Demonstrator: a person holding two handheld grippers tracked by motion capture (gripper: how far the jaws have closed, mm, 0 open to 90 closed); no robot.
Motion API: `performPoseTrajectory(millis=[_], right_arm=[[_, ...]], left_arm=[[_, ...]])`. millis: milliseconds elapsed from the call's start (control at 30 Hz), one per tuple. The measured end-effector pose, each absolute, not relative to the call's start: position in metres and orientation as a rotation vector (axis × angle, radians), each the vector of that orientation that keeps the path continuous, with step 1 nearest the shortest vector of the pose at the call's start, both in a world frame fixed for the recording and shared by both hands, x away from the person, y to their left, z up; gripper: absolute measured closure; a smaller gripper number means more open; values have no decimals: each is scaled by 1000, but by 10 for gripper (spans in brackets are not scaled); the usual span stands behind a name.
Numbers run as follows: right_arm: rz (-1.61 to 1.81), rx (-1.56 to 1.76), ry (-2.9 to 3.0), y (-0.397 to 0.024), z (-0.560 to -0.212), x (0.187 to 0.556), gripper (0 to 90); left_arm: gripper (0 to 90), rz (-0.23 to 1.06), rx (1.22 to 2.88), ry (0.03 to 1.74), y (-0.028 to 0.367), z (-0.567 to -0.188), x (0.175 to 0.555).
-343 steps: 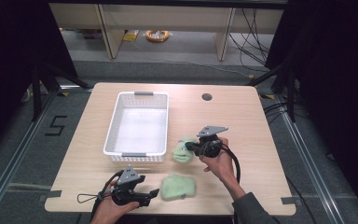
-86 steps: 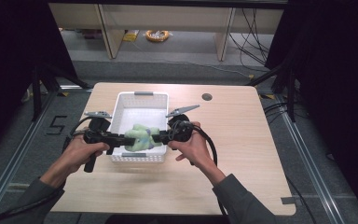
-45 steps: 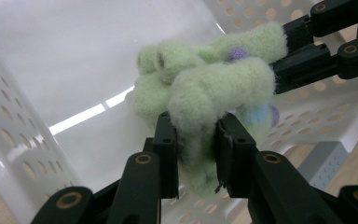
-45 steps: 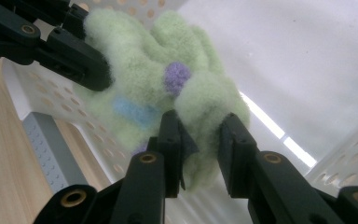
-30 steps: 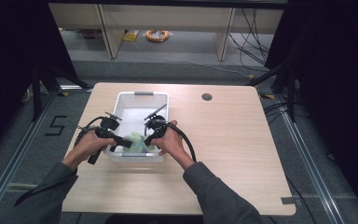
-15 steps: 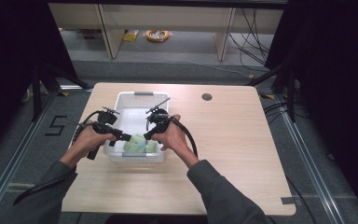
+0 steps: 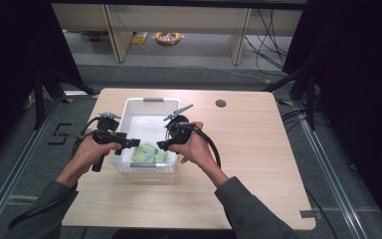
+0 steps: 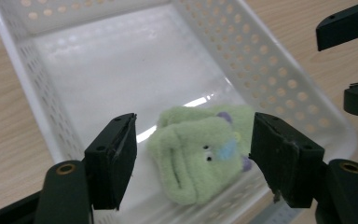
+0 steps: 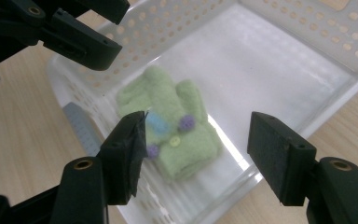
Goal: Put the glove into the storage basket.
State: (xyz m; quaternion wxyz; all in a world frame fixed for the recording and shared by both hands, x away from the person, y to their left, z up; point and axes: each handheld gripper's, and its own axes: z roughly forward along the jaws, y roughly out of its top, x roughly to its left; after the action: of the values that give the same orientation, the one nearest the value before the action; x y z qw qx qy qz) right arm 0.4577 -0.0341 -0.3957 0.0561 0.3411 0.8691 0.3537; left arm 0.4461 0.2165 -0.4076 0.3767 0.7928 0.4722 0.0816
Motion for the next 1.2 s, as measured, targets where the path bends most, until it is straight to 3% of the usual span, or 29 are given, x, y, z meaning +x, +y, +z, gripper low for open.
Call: performPoseTrajectory(millis=[633,1200], right_arm=[[1239,1020,2543,-99,-387,422,352],[1295,1030,2480,-142,-400,396,345]], left_arm=[[266,182,1946,1002,172,-394,375],[224,130,1904,914,148,-408,347]])
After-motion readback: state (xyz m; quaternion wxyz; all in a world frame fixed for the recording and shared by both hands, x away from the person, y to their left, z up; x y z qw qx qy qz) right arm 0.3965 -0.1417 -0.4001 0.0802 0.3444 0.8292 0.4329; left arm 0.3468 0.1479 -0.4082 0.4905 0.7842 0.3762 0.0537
